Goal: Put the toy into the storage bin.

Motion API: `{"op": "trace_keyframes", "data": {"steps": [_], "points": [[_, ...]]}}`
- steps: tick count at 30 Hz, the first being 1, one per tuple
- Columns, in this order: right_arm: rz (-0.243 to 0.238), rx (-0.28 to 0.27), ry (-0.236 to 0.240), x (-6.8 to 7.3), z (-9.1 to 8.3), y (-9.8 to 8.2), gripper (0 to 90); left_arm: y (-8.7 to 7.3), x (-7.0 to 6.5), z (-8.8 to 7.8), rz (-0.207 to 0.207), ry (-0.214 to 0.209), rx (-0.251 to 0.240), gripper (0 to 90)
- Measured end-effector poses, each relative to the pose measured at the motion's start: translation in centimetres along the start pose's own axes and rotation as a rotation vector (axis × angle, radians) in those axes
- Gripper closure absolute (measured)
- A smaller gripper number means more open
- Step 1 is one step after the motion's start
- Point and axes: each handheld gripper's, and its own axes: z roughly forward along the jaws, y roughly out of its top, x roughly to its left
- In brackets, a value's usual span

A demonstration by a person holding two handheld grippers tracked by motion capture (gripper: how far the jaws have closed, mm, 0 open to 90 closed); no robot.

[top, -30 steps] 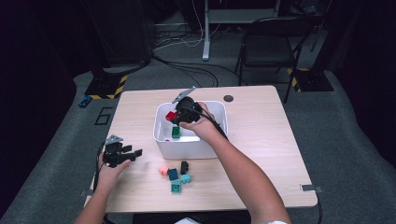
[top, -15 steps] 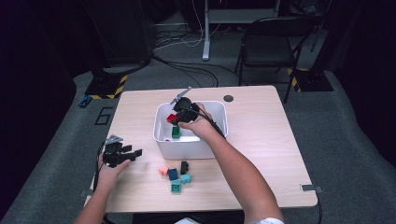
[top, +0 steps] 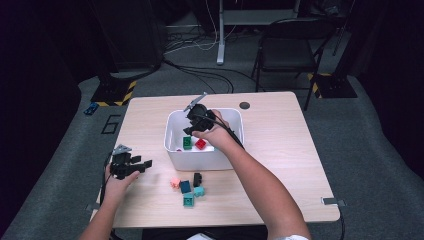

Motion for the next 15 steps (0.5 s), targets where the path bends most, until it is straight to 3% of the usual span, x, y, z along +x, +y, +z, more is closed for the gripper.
{"op": "trace_keyframes", "data": {"steps": [2,5,11,15], "points": [[0.001,-0.017,-0.011,0.1,-1.1,0.0,52.1,0.0,0.0,0.0,-0.001,0.002,-0.003,38.0],[0.022,-0.042,0.017,0.0,-2.3,-0.3,48.8,0.0,-0.1,0.0,-0.002,-0.001,0.006,38.0],[-0.003,-0.058,-0.025,0.0,-5.2,-1.2,48.3,-0.1,-0.1,0.0,0.004,0.001,0.002,37.8],[-0.009,-0.105,-0.030,0.3,-7.3,-1.5,48.3,-0.1,-0.4,0.0,0.000,-0.011,0.003,38.5]]}}
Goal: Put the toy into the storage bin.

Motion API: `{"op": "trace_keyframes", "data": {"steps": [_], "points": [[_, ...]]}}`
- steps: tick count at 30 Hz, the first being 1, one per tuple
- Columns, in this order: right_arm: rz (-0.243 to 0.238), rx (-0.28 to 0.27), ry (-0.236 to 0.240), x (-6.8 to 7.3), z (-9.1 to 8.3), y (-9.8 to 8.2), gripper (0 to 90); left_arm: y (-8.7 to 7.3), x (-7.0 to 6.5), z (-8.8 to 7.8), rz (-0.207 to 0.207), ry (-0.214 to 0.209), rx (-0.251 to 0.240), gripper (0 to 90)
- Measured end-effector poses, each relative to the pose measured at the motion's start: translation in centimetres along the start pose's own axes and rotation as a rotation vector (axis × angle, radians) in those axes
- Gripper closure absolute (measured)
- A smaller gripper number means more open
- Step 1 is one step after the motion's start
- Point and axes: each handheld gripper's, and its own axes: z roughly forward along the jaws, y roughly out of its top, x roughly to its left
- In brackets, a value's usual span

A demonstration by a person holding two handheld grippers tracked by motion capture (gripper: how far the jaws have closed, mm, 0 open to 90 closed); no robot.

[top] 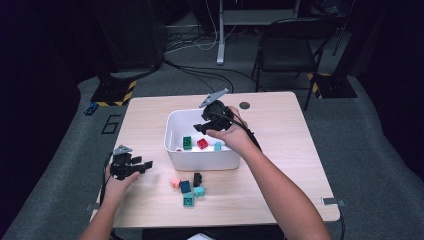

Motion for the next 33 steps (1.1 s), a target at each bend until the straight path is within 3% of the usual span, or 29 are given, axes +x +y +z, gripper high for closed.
{"op": "trace_keyframes", "data": {"steps": [2,7,10,16,19,22,24,26,30,33], "points": [[-0.003,-0.024,0.015,0.2,-0.9,0.0,48.3,0.0,-0.3,-0.2,0.012,-0.008,0.000,39.1],[-0.039,-0.059,-0.008,1.5,-2.9,-0.4,48.3,0.0,-0.9,-0.6,0.019,-0.016,-0.014,40.7],[-0.022,-0.088,0.026,2.3,-4.0,-1.1,48.3,0.2,-1.0,-1.1,0.015,-0.023,-0.023,40.7],[-0.052,-0.091,0.067,3.7,-6.1,-2.5,48.3,0.4,-1.9,-2.3,0.034,-0.013,-0.013,40.7],[-0.042,-0.107,0.089,4.3,-7.2,-3.7,48.3,0.2,-2.6,-2.6,0.057,-0.014,0.001,41.2],[-0.044,-0.126,0.061,4.7,-8.4,-4.8,48.2,0.2,-3.7,-3.0,0.092,-0.023,0.017,42.3],[-0.021,-0.141,0.078,4.8,-9.0,-5.6,47.7,0.2,-4.5,-3.1,0.108,-0.029,0.012,43.9],[0.001,-0.140,0.082,4.7,-9.4,-6.3,47.6,0.3,-5.2,-3.2,0.123,-0.052,0.010,45.5],[-0.018,-0.107,0.041,4.7,-9.9,-7.1,46.9,0.3,-6.7,-3.2,0.172,-0.089,0.025,46.3],[-0.015,-0.120,0.050,4.7,-10.4,-7.6,46.3,0.1,-7.6,-3.0,0.197,-0.110,0.018,46.2]]}}
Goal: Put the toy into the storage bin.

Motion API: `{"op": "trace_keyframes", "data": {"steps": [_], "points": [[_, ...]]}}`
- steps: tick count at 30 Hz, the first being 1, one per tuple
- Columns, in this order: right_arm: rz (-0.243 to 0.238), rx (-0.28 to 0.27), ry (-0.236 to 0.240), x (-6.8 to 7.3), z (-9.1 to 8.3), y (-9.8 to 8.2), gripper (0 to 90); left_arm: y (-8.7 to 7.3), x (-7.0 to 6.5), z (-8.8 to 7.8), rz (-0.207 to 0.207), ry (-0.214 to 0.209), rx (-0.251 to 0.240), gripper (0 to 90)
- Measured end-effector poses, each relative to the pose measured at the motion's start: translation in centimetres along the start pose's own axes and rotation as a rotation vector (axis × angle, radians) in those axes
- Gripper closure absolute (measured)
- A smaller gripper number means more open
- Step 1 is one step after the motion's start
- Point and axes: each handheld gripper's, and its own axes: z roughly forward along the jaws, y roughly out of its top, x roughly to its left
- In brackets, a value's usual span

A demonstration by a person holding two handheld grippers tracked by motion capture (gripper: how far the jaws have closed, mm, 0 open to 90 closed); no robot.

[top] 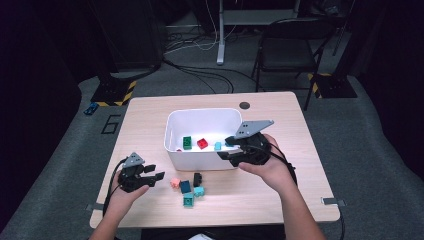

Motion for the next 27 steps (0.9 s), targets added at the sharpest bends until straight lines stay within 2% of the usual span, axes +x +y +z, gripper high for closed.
{"op": "trace_keyframes", "data": {"steps": [2,6,11,13,15,20,27], "points": [[0.002,-0.017,-0.003,0.1,-0.2,0.0,45.9,-0.1,-0.6,0.2,0.023,-0.007,0.008,45.1],[-0.018,-0.026,-0.013,0.5,-0.2,0.0,45.9,-0.3,-1.1,0.8,0.031,-0.018,0.007,44.1],[-0.017,-0.035,-0.017,0.6,-0.2,-0.1,45.6,-0.8,-1.5,1.5,0.041,-0.034,0.016,45.1],[-0.008,-0.042,-0.016,0.6,-0.3,-0.2,45.6,-1.0,-1.7,1.8,0.038,-0.048,0.023,46.7],[-0.007,-0.046,-0.019,0.5,-0.3,-0.2,45.6,-1.2,-1.8,2.2,0.042,-0.045,0.024,46.7],[-0.003,-0.050,-0.033,0.3,-0.4,-0.4,45.5,-1.6,-2.0,2.9,0.024,-0.047,0.034,45.1],[0.001,-0.060,-0.033,0.2,-0.7,-0.5,45.5,-1.9,-2.2,3.7,0.036,-0.045,0.067,42.5]]}}
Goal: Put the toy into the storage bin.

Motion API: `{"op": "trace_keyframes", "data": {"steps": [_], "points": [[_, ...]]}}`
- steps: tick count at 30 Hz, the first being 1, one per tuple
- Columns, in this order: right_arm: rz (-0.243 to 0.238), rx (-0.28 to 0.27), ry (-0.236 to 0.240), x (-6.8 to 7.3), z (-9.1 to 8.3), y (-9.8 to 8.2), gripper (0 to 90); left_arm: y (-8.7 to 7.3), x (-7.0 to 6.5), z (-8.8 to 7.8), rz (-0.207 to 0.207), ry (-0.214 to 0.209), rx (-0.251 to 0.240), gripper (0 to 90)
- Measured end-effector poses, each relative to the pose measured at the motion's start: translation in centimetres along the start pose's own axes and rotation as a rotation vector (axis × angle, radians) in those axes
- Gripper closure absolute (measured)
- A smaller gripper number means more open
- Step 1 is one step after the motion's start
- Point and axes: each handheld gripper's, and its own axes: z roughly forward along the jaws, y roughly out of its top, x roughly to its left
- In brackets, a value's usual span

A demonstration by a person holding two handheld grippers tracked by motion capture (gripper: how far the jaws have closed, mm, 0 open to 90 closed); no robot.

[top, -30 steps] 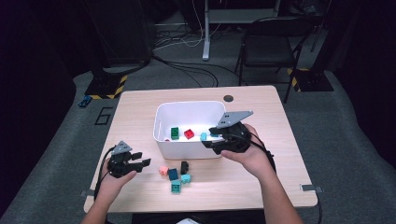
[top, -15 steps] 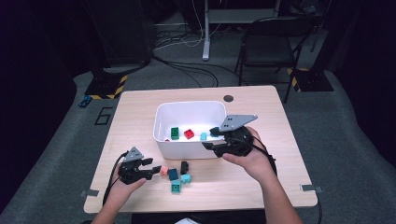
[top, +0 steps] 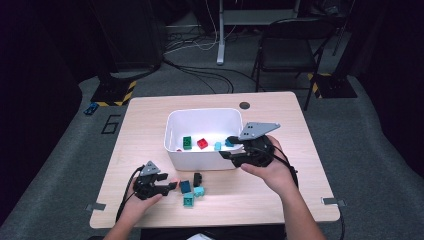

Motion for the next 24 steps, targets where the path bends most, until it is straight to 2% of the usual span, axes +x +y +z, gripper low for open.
{"op": "trace_keyframes", "data": {"steps": [7,11,14,16,19,24], "points": [[0.018,-0.010,0.017,-0.3,0.1,-0.2,45.5,-0.1,0.0,0.3,0.013,0.023,0.023,42.5],[0.018,-0.015,0.017,-0.3,0.0,-0.3,45.5,-0.2,0.6,0.1,-0.001,0.047,0.013,42.6],[0.017,-0.018,0.015,-0.4,-0.1,-0.2,45.4,-0.4,1.0,-0.1,-0.032,0.062,0.000,42.5],[0.020,-0.018,0.015,-0.4,-0.1,-0.3,45.3,-0.4,1.1,-0.4,-0.052,0.047,-0.009,42.5],[0.022,-0.021,0.014,-0.4,-0.1,-0.3,45.3,-0.3,0.7,-0.4,-0.057,0.033,-0.018,42.3],[0.033,-0.026,0.013,-0.5,-0.2,-0.3,45.2,0.1,-0.3,0.3,-0.026,0.024,-0.009,41.4]]}}
